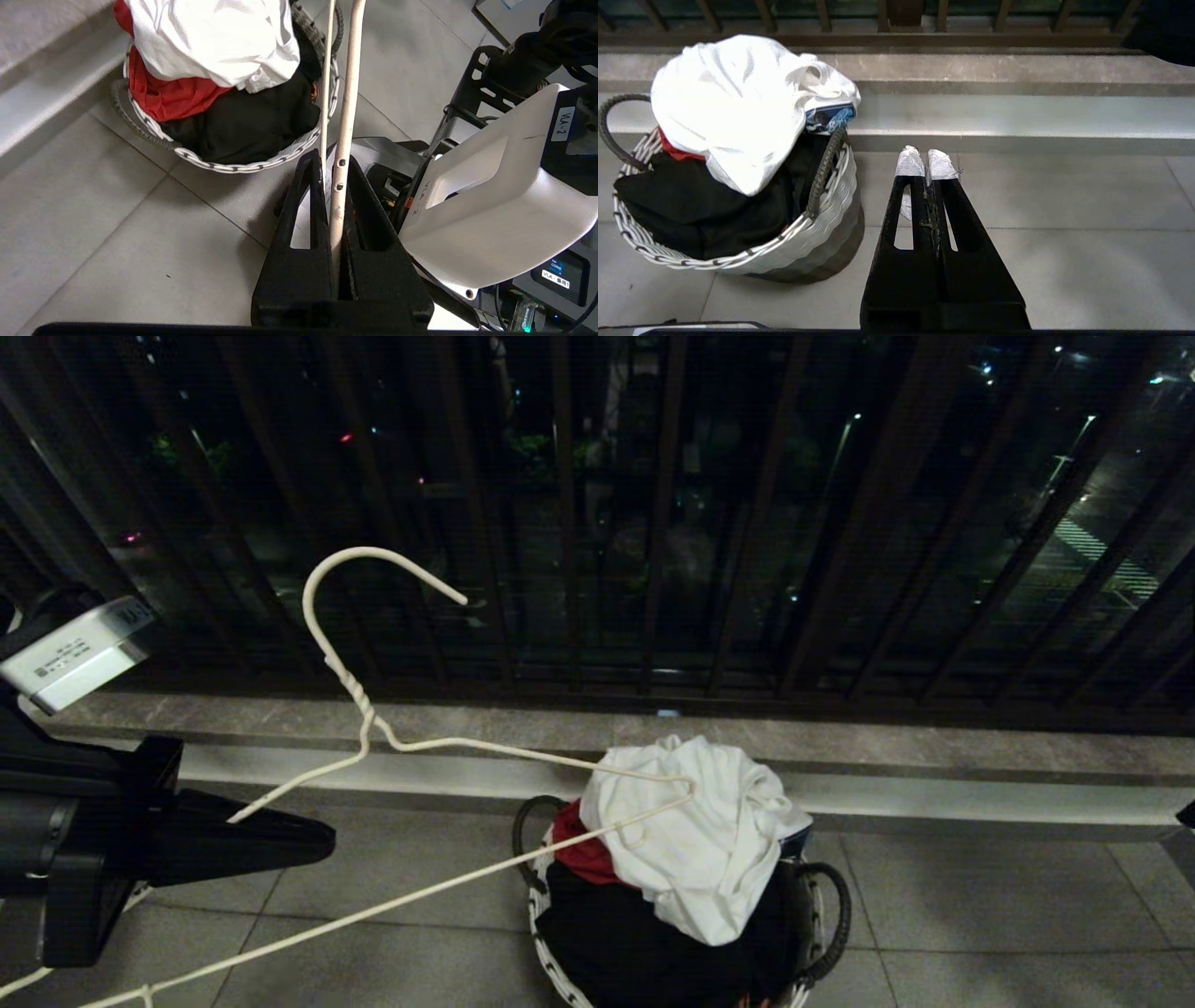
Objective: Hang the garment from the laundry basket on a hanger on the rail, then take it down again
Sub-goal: Pick up clothes from the basket
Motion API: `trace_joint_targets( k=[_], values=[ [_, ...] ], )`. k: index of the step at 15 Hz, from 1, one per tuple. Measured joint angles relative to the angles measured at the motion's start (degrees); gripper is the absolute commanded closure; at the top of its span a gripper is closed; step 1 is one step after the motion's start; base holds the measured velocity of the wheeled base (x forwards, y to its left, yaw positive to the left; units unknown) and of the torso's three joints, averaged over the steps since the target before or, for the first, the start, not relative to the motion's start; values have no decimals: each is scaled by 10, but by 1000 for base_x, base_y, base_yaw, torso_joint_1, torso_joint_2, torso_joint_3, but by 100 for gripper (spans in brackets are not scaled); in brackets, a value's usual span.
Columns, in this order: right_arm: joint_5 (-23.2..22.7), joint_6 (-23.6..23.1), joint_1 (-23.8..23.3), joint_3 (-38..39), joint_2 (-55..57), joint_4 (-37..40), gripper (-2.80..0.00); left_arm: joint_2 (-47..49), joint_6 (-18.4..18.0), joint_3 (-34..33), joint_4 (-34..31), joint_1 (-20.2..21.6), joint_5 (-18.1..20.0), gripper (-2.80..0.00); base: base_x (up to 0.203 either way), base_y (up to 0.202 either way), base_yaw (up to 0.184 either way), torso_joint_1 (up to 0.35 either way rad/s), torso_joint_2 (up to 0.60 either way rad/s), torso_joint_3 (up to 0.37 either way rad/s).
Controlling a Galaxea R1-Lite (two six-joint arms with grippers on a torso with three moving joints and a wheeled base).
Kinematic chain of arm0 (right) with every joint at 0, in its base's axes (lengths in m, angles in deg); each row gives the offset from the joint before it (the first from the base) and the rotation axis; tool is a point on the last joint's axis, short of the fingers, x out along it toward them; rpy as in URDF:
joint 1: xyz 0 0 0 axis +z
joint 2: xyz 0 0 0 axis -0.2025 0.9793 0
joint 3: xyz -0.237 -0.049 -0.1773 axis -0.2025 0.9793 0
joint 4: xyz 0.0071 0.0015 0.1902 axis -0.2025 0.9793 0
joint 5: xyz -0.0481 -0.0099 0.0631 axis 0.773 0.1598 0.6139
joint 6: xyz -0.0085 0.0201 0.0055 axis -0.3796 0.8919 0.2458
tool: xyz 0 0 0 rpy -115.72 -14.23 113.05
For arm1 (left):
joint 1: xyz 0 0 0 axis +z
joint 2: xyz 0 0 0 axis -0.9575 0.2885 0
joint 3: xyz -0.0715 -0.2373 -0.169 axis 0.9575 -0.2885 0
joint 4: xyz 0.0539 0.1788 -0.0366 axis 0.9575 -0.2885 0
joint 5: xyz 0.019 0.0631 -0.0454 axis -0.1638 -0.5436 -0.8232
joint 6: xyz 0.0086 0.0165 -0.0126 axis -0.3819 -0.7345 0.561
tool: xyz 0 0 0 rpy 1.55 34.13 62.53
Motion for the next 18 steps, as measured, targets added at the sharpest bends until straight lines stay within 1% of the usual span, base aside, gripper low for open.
trace_joint_targets(
  k=[4,6,8,11,14,17,18],
  values=[
    [-1,3,0,-13,2,15,0,-3,3,0,0,0,10,0,0,0,0,2,1,-19],
    [-15,9,0,-55,24,40,0,-4,8,4,0,3,10,0,0,0,0,0,0,0],
    [-38,12,0,-97,88,46,0,-8,27,11,0,5,10,0,0,0,0,0,0,0],
    [-83,9,1,-146,244,7,0,-10,53,22,-1,5,10,0,0,0,0,0,0,0],
    [-125,11,6,-194,452,-64,0,-9,81,35,0,6,10,0,0,0,0,0,0,0],
    [-166,32,24,-265,663,-123,0,-4,87,42,5,8,9,0,0,0,0,0,0,0],
    [-176,36,31,-297,732,-137,0,-3,88,43,16,19,9,0,0,0,0,0,0,0]
  ],
)
